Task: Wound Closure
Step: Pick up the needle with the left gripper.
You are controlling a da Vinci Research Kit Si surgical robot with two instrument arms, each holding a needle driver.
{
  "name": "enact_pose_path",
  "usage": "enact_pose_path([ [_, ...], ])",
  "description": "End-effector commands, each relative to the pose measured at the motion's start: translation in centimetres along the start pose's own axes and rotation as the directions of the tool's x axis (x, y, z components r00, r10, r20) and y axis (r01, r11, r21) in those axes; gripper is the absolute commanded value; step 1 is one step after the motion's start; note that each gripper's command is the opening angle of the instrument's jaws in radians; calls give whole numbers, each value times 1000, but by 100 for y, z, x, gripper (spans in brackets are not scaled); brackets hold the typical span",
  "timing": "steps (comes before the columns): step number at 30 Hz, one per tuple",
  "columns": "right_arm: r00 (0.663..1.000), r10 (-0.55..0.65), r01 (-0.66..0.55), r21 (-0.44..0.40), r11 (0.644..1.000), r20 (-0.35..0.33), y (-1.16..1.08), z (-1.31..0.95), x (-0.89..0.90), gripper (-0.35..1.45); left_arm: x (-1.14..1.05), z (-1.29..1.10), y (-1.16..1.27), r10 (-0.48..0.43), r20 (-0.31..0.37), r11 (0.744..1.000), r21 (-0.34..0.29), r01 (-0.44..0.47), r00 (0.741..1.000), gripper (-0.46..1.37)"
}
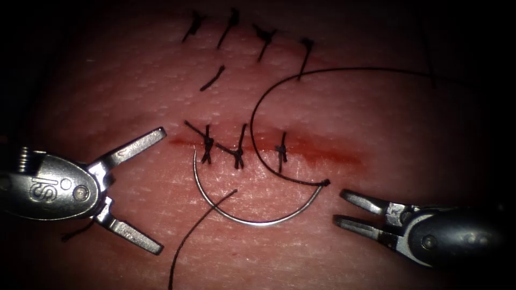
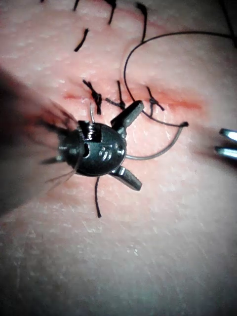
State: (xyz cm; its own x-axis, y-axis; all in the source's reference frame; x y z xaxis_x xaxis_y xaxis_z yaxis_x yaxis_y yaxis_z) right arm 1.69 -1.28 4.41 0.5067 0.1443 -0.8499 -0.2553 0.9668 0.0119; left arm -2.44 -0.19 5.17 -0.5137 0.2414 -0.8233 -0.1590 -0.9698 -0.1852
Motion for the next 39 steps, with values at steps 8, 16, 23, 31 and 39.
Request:
enact_pose_path([
  [8, 1000, -1, 1, 2, 1000, 4, 0, 1, -1, -7, 1, 0, 3, -61, 142, 997, 51, 54, 988, 82],
  [16, 1000, 0, 0, 6, 1000, 5, 1, 2, -1, -4, 8, 5, -6, -80, 195, 996, 62, 69, 978, 48],
  [23, 1000, -2, 2, 26, 1000, 6, 0, 6, -3, 11, 9, 25, -18, -22, 195, 1000, -14, 25, 981, 65],
  [31, 999, -27, 24, 95, 995, 31, -1, 17, 1, 54, 6, 58, -16, 15, 326, 996, -91, 15, 945, 76],
  [39, 998, -58, 54, 139, 989, 25, 1, 21, 5, 55, -7, 65, -7, 64, 406, 987, -163, 3, 912, 72],
])
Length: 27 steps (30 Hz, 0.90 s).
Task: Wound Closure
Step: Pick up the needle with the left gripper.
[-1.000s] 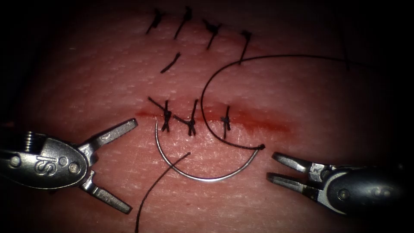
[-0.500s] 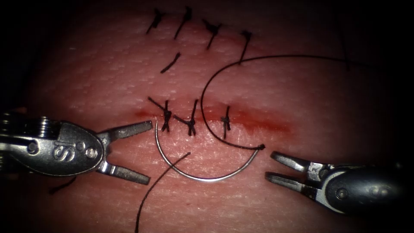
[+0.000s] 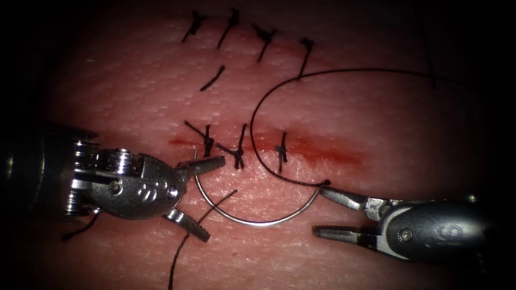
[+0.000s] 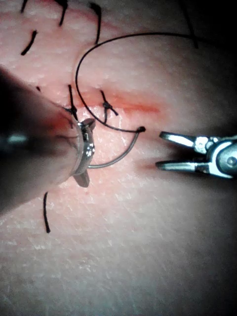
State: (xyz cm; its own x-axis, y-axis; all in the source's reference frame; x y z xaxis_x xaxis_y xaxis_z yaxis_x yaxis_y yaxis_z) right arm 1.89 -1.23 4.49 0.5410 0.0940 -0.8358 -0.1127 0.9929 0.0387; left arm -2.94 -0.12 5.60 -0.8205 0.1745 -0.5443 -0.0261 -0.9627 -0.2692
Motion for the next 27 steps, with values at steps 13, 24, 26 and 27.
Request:
enact_pose_path([
  [13, 1000, -6, 6, 5, 1000, 2, 1, -2, 1, 52, -18, 30, -18, 69, 111, 998, -19, -68, 991, 63],
  [24, 1000, -7, 7, 3, 1000, 4, -2, -3, 2, 50, -34, 58, -6, 90, 175, 996, -43, -84, 980, 66],
  [26, 1000, -7, 7, 2, 1000, 4, -2, -3, 2, 49, -34, 59, -6, 90, 175, 996, -42, -84, 980, 65],
  [27, 1000, -8, 8, 0, 1000, 6, -3, -3, 2, 49, -34, 59, -6, 90, 175, 996, -42, -84, 980, 65],
])
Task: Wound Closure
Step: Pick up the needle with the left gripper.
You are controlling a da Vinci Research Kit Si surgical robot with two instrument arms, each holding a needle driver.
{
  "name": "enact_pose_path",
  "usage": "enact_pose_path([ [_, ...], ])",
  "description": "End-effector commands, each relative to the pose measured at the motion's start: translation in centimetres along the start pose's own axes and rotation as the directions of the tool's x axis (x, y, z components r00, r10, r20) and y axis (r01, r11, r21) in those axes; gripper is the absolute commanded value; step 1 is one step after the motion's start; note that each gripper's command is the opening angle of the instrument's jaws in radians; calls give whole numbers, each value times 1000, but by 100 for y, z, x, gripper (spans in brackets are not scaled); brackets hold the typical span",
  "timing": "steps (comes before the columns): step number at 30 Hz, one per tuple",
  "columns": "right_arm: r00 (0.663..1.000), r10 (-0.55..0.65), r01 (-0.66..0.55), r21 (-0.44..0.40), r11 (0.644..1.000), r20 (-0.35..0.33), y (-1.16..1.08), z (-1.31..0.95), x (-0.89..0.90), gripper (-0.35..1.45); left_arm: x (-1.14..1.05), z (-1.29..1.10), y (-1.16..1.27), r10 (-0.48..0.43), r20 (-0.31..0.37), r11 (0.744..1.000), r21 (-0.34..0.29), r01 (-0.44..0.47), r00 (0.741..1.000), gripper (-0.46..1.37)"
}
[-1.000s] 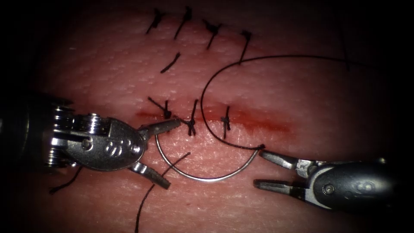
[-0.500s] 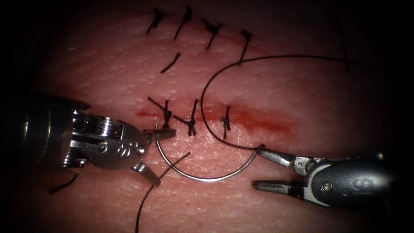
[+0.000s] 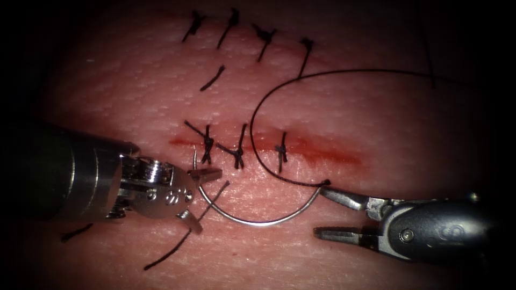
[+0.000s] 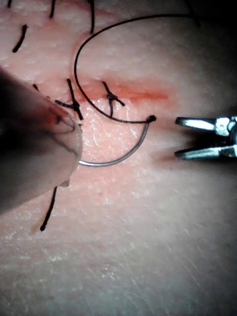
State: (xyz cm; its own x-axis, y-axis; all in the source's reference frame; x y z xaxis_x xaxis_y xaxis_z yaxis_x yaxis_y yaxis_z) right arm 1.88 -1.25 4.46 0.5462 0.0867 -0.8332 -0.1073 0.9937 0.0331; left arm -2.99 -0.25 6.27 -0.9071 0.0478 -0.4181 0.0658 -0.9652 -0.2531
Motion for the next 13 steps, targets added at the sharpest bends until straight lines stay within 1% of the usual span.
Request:
enact_pose_path([
  [1, 1000, 0, 0, -2, 1000, 0, -1, 0, 0, 49, 1, 0, -1, -1, -1, 1000, -3, 1, 1000, 65],
  [7, 1000, 0, 0, 0, 1000, 3, -2, 0, 1, 48, 3, 2, -2, 0, -1, 1000, -2, 0, 1000, 63],
  [13, 1000, 0, 0, -5, 1000, 7, -3, 0, 2, 48, 4, 2, -2, 4, -5, 1000, 1, -4, 1000, 66],
])
